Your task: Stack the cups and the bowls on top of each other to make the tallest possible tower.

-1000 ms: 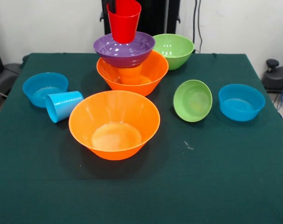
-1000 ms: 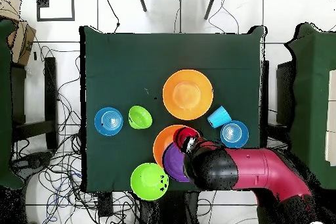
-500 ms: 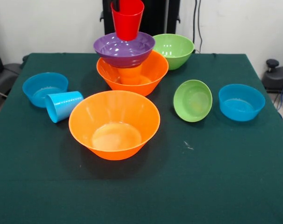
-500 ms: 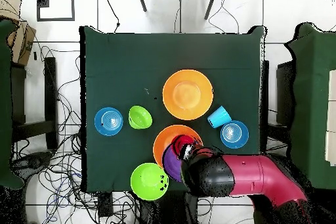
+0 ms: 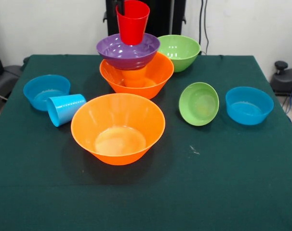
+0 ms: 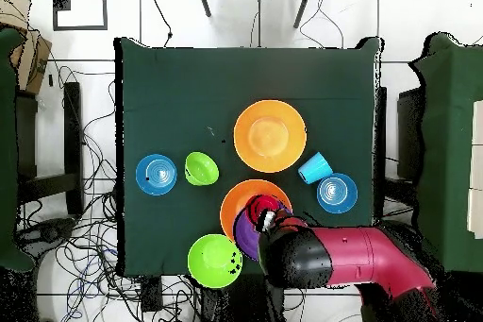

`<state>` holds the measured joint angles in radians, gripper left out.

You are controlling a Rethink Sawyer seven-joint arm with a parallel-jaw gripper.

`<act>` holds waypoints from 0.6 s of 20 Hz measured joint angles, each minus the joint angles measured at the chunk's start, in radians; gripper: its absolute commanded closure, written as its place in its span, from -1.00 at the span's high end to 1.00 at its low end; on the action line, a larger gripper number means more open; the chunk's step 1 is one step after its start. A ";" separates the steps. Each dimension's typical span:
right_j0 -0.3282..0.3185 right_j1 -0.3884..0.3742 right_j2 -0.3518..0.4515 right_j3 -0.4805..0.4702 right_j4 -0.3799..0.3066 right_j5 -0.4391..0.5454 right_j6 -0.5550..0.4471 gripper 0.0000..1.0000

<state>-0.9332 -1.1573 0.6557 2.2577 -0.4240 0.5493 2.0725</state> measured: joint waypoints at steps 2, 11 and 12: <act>0.001 0.012 -0.003 0.000 -0.017 -0.011 0.000 -1.00; 0.001 0.062 -0.020 0.000 -0.080 -0.042 0.000 -1.00; 0.001 0.068 -0.022 0.000 -0.088 -0.048 0.000 -1.00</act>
<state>-0.9322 -1.0891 0.6341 2.2579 -0.5122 0.5015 2.0725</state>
